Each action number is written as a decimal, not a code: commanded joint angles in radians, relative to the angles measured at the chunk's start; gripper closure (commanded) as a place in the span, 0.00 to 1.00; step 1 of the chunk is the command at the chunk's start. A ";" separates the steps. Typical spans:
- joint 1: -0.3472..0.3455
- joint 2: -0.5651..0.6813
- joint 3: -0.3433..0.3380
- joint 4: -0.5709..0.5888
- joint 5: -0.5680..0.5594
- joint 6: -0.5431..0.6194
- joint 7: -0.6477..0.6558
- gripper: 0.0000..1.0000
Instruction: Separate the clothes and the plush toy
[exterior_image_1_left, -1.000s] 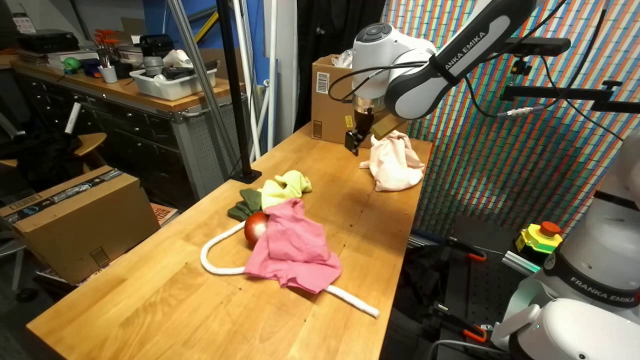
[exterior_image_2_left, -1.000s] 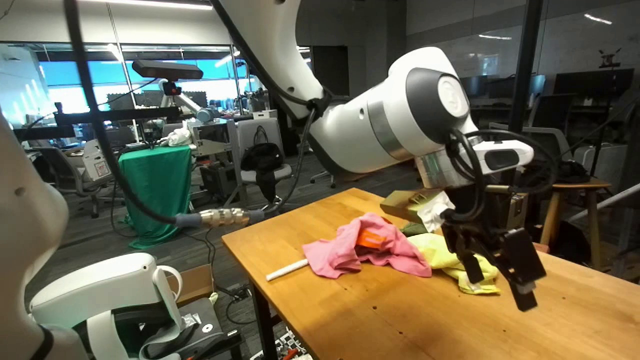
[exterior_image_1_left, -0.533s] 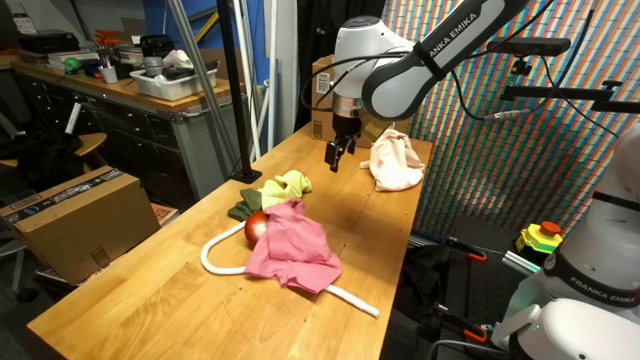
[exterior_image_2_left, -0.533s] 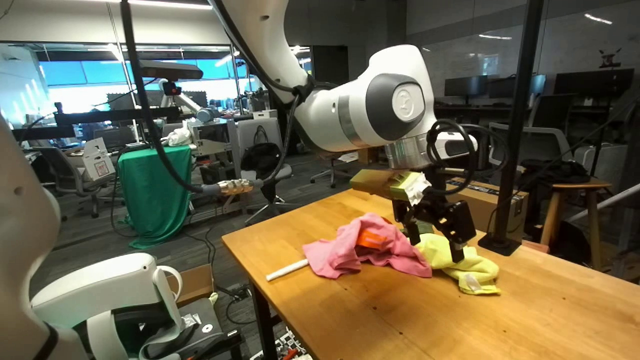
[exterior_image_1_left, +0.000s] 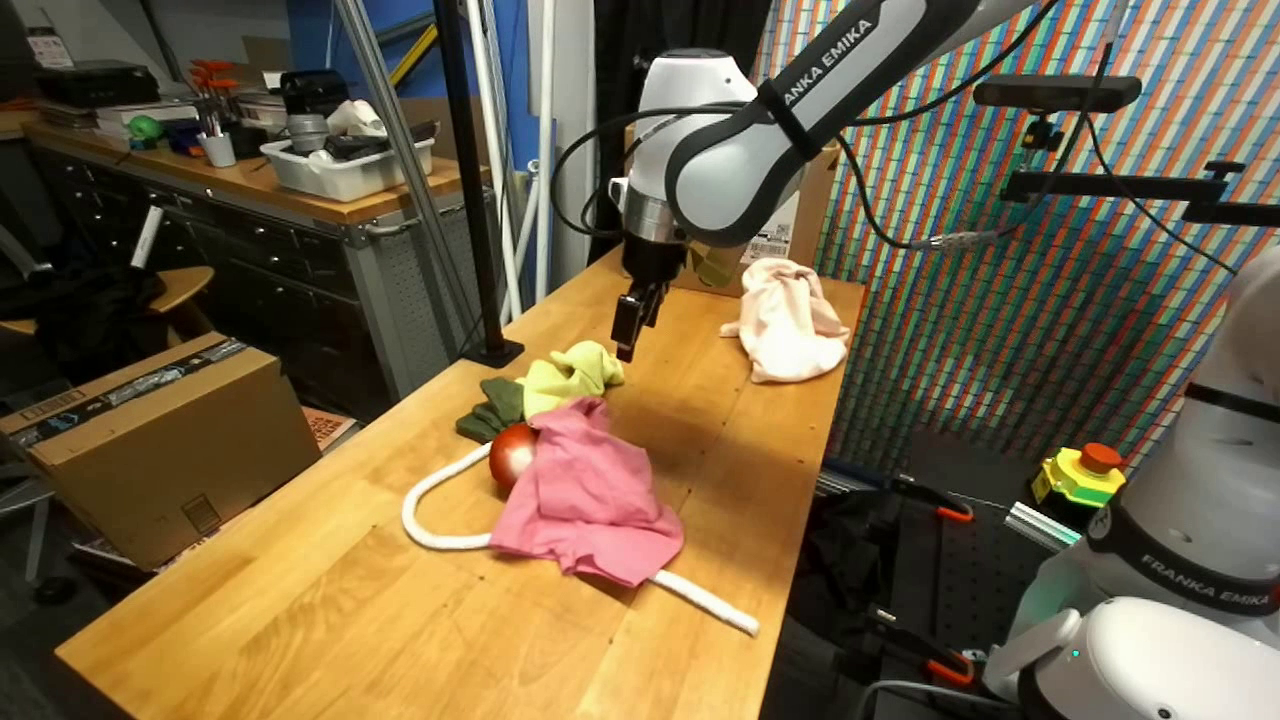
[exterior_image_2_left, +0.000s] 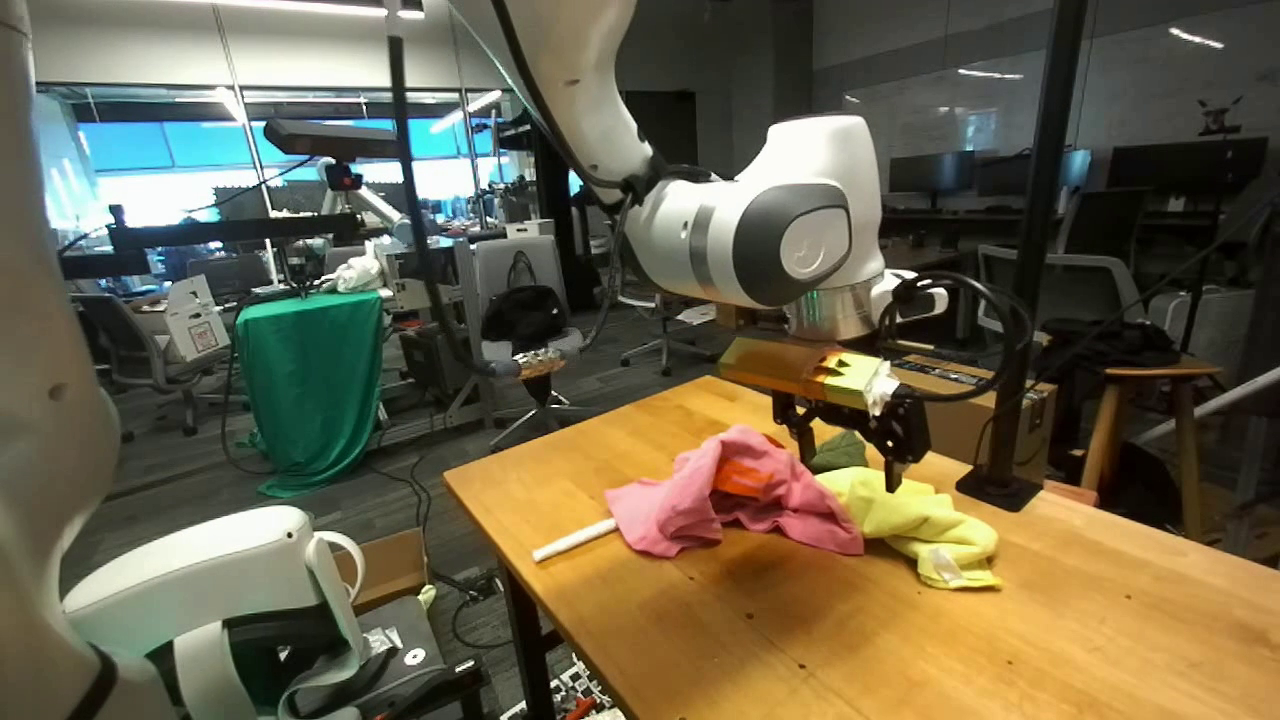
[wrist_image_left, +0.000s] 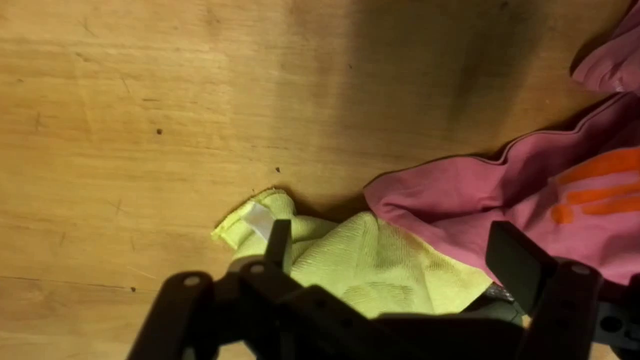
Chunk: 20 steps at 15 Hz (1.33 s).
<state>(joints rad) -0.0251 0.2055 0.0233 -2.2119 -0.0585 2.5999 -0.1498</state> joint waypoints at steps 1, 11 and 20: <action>-0.012 0.120 0.016 0.123 0.045 0.025 -0.069 0.00; -0.009 0.335 0.016 0.331 0.024 0.011 -0.055 0.00; 0.024 0.428 -0.058 0.425 -0.057 0.027 0.027 0.00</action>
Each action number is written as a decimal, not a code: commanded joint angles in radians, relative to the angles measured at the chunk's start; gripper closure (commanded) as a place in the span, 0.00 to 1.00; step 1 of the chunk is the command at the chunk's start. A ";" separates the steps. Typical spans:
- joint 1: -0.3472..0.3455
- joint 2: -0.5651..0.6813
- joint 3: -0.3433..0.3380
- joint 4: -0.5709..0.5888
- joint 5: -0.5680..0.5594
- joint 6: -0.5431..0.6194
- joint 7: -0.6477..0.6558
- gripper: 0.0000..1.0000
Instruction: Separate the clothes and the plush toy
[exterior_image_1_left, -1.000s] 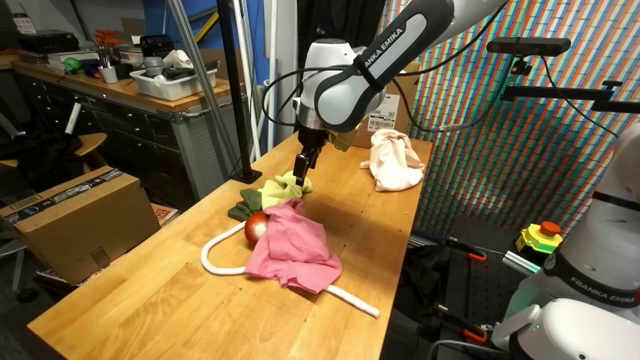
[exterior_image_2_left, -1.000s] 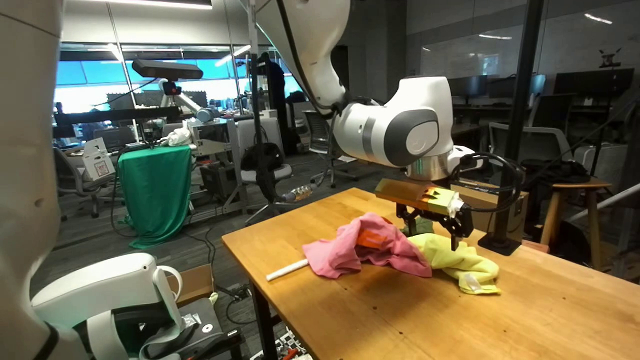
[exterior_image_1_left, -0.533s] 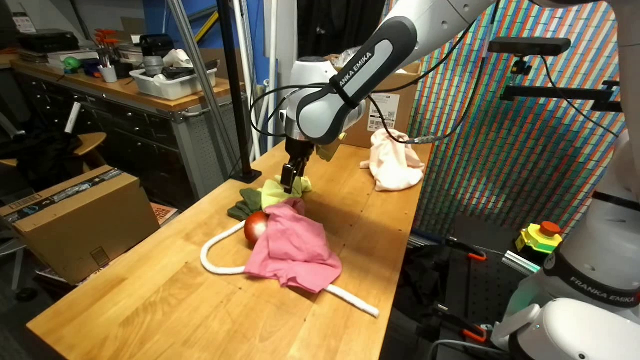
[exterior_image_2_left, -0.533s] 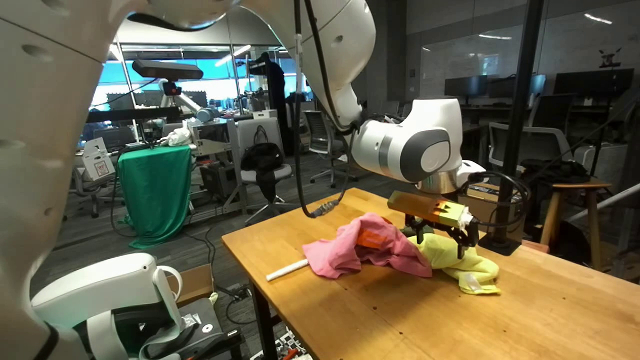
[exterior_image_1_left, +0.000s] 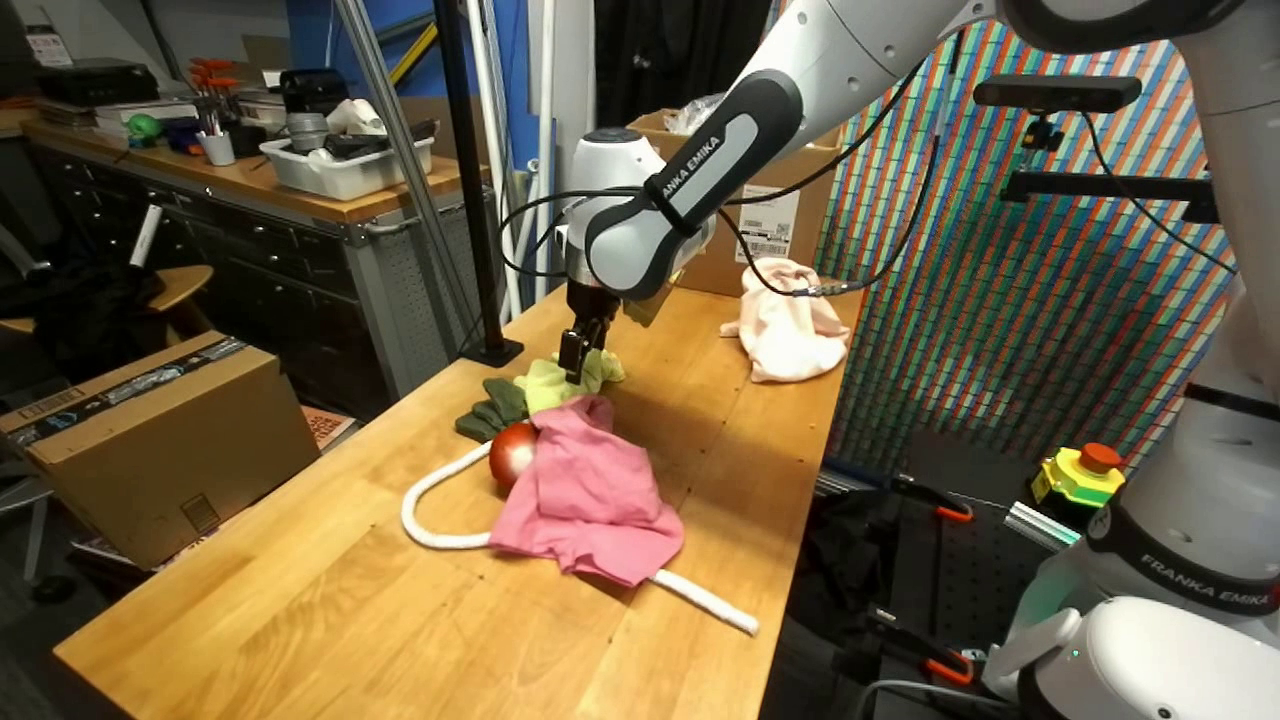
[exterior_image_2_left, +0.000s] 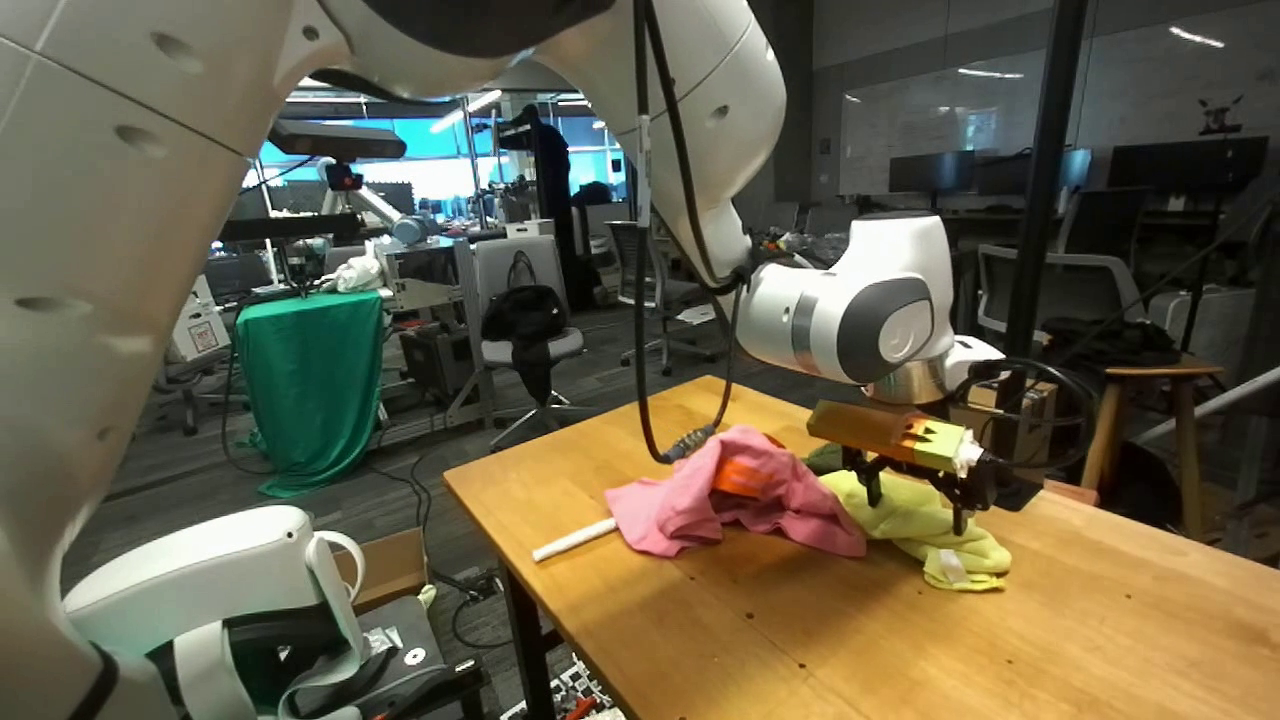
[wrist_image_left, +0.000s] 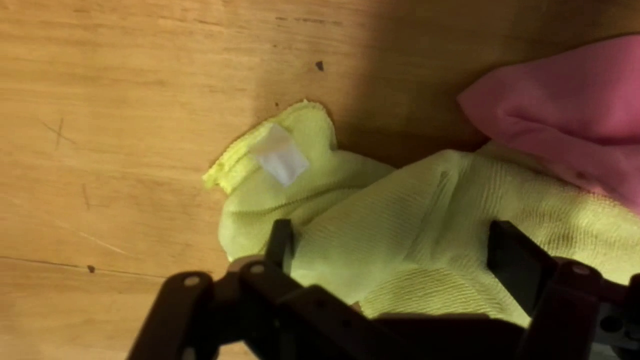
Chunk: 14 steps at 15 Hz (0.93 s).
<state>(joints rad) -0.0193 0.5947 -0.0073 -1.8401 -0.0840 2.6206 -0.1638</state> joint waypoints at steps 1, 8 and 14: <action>0.018 0.043 -0.028 0.058 -0.034 0.001 0.045 0.00; 0.024 0.047 -0.034 0.059 -0.044 -0.006 0.060 0.44; 0.043 0.028 -0.068 0.042 -0.079 0.011 0.095 0.88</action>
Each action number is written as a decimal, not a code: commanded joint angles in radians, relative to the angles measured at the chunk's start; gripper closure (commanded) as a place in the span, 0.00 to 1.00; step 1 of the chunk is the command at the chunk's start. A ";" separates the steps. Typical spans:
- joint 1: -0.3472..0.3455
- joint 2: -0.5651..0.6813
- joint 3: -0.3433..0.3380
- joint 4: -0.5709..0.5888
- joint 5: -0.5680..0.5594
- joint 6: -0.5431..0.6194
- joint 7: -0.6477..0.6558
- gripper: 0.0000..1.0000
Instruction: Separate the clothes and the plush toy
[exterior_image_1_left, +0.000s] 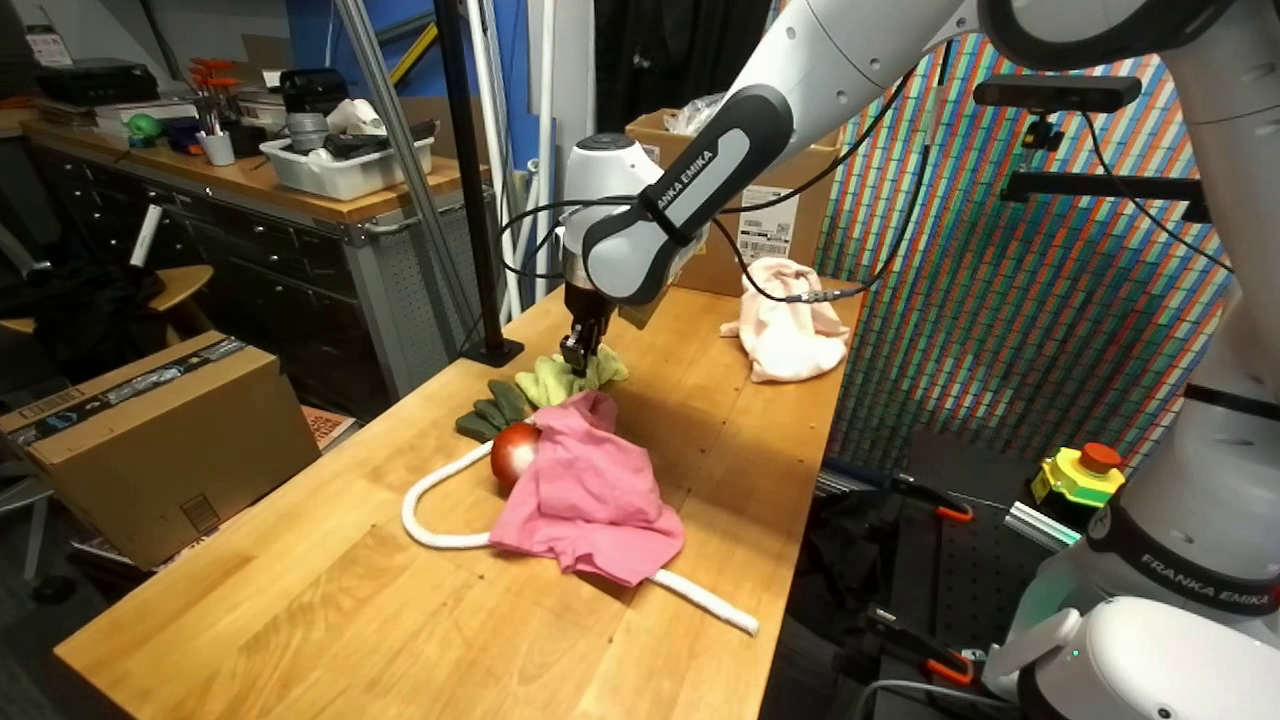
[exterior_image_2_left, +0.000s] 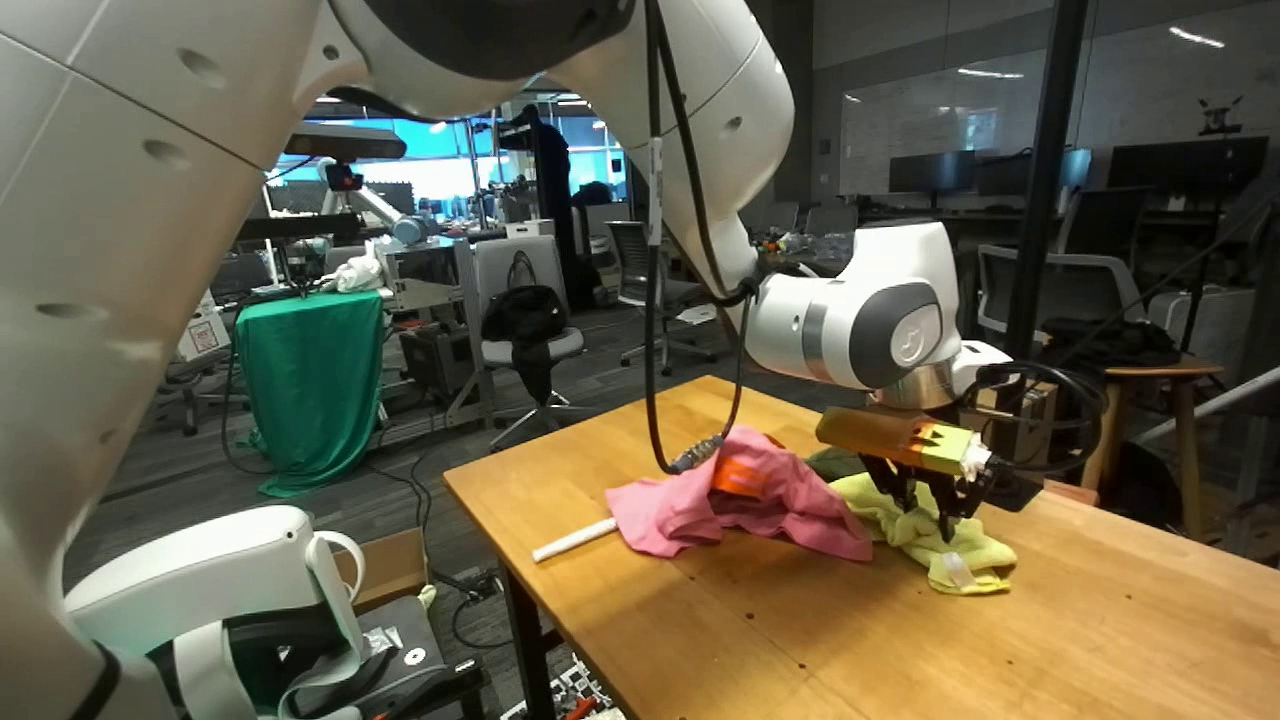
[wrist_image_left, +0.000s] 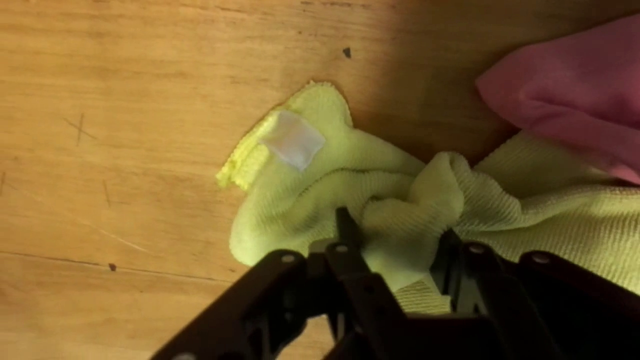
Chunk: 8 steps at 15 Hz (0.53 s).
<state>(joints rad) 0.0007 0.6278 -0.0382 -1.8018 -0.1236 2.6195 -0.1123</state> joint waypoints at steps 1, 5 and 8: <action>0.031 -0.008 -0.050 0.001 -0.056 0.019 0.058 0.95; 0.077 -0.011 -0.137 -0.003 -0.149 0.045 0.148 0.95; 0.125 -0.006 -0.228 -0.004 -0.244 0.081 0.256 0.95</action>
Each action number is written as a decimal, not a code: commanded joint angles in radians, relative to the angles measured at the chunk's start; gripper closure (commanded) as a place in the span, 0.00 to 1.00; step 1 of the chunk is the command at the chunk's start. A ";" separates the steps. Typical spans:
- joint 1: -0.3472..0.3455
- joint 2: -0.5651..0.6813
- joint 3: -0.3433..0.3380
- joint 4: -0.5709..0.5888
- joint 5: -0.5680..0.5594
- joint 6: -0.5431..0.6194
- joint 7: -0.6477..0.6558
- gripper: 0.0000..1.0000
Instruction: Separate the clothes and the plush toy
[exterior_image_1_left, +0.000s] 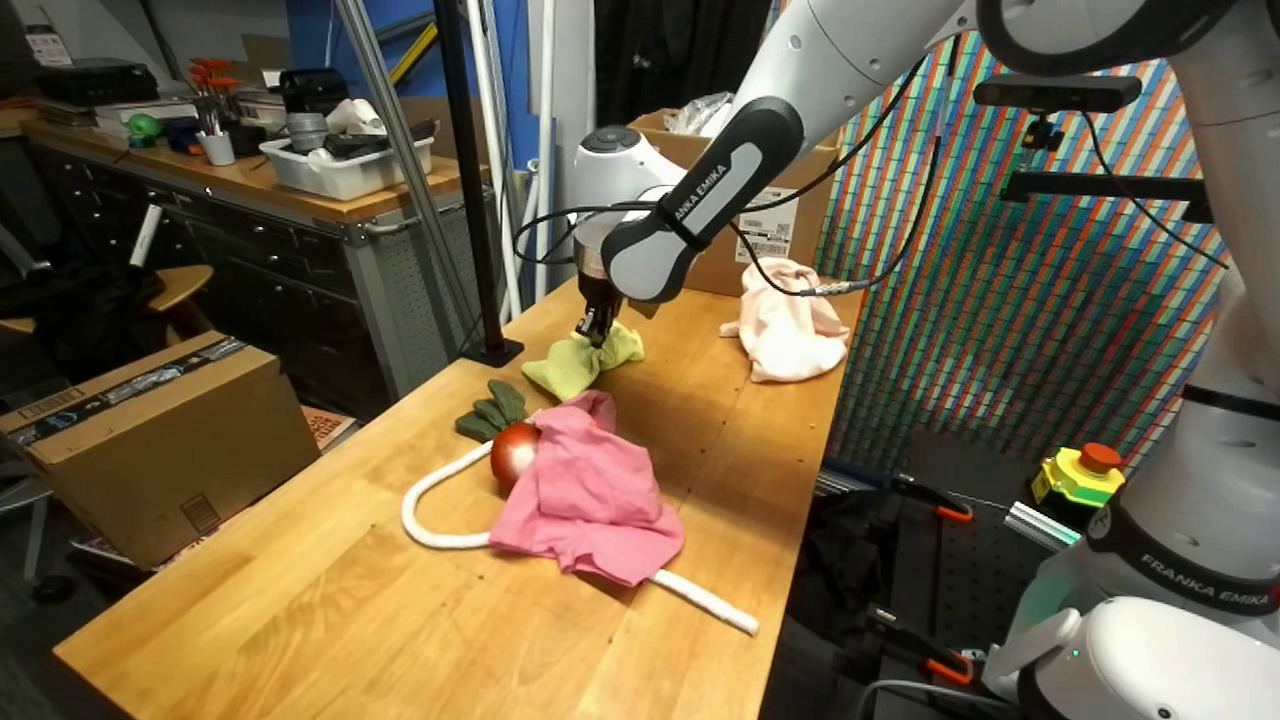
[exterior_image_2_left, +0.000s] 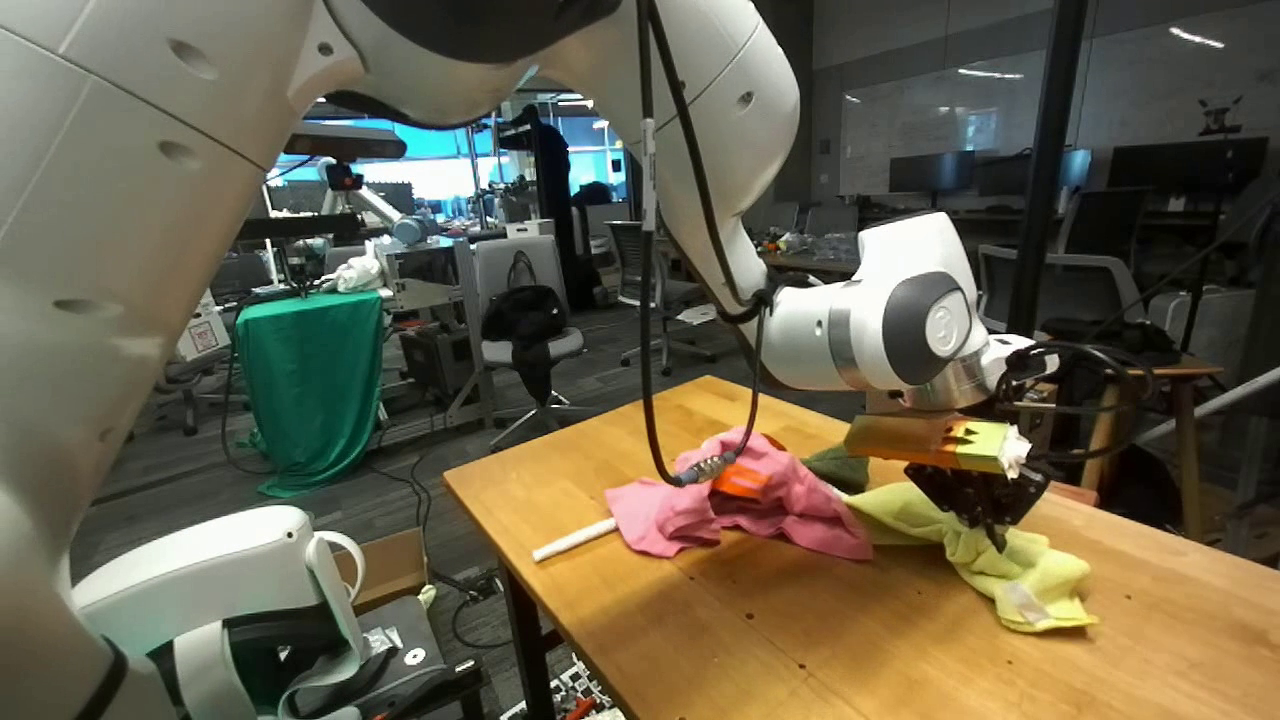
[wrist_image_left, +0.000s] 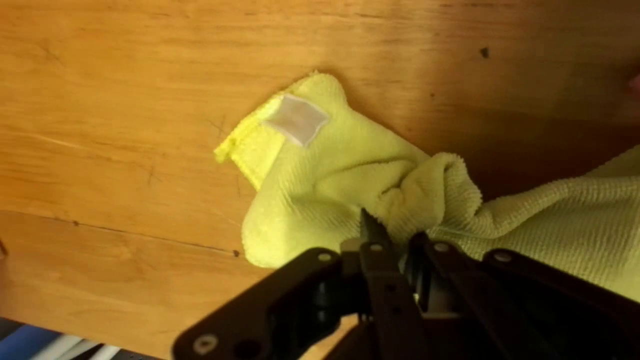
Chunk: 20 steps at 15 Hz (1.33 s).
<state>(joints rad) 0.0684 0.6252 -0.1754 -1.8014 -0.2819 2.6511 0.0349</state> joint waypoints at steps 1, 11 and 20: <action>0.075 0.001 -0.126 -0.002 -0.120 0.069 0.155 0.95; 0.206 0.042 -0.424 0.032 -0.319 0.100 0.577 0.95; 0.150 0.030 -0.408 0.045 -0.282 0.121 0.711 0.95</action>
<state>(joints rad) 0.2549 0.6433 -0.6201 -1.7880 -0.5970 2.7420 0.7197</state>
